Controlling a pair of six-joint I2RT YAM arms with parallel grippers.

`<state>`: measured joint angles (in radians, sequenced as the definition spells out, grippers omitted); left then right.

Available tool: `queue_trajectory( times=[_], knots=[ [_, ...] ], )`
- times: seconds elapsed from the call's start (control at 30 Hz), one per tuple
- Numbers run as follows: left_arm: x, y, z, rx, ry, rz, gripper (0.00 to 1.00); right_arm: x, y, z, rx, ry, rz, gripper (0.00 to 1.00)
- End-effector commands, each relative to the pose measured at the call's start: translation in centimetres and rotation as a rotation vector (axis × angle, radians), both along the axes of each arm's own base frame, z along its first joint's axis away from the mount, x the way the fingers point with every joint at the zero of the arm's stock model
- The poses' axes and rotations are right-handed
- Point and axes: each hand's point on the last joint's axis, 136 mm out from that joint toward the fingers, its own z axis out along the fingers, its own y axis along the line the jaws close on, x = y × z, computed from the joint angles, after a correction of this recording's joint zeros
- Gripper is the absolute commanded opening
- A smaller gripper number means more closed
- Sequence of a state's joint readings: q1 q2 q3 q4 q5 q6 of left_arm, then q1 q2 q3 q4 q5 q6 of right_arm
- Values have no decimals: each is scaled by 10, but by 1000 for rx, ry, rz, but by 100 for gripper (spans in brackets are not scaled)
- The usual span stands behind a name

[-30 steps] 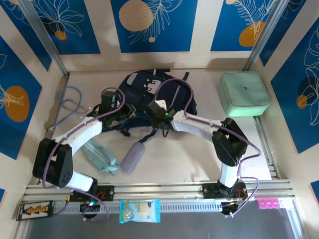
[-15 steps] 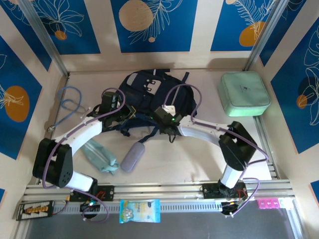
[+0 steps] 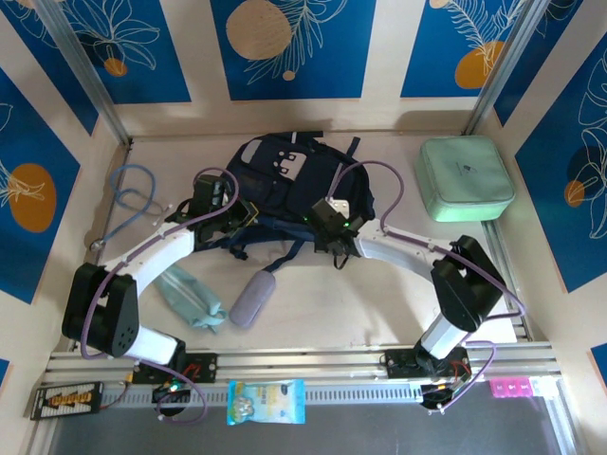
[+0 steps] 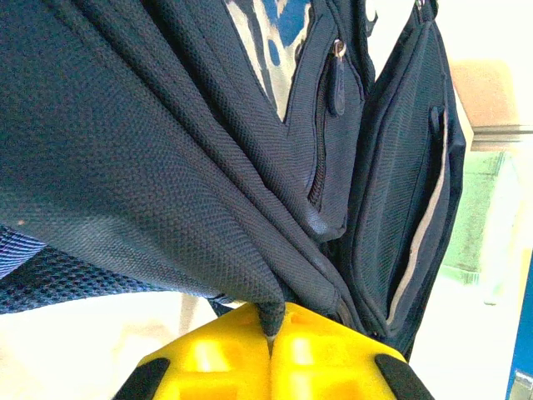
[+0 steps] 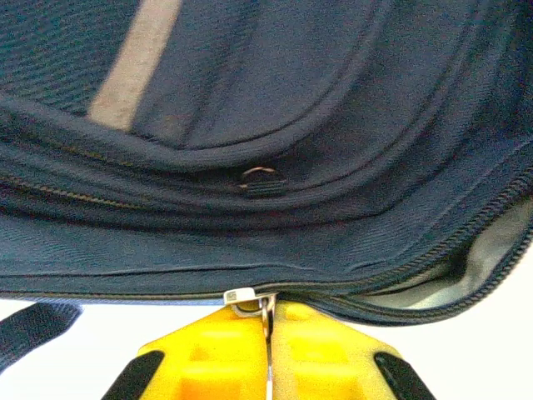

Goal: Pack the student bag
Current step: Zip the student bag at the center of the table.

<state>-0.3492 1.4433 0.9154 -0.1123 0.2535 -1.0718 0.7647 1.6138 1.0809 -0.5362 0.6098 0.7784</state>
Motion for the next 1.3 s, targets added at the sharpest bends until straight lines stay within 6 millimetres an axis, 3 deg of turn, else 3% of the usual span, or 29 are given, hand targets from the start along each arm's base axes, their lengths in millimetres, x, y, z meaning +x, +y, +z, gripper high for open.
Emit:
queue_trajectory(
  times=[0.0, 0.2, 0.3, 0.4, 0.53, 0.67, 0.73, 0.83, 0.97, 1.1, 1.17, 1.27],
  knots=[
    [12, 8, 16, 16, -91, 26, 0, -15, -46, -8, -37, 52, -81, 7],
    [14, 7, 1, 28, -65, 10, 0, -15, -86, 0, 63, 33, -146, 5],
    [17, 1, -6, 25, -69, -27, 0, -15, -89, 9, 84, 23, -128, 0],
    [19, -6, -18, 38, -50, -81, 0, -23, -78, 12, 129, 51, -64, 0],
    [27, -4, -42, 104, -13, -127, 0, -53, -58, 5, 192, 140, 4, 0],
    [51, 1, -53, 147, -7, -145, 0, -75, -24, -1, 308, 195, 110, 0],
    [65, 6, -53, 171, -24, -135, 13, -77, -6, 1, 344, 199, 159, 0],
    [76, 18, -53, 209, -35, -105, 19, -73, 27, 11, 411, 201, 248, 0],
    [63, 43, -45, 254, -21, -46, 52, -57, 67, 30, 433, 181, 341, 0],
    [34, 65, -40, 288, -2, 13, 73, -36, 101, 35, 475, 178, 379, 0],
    [21, 66, -36, 274, 1, 12, 80, -28, 114, 35, 491, 183, 390, 0],
    [8, 48, -28, 151, -33, -36, 82, -18, 132, 36, 513, 185, 411, 0]
  ],
)
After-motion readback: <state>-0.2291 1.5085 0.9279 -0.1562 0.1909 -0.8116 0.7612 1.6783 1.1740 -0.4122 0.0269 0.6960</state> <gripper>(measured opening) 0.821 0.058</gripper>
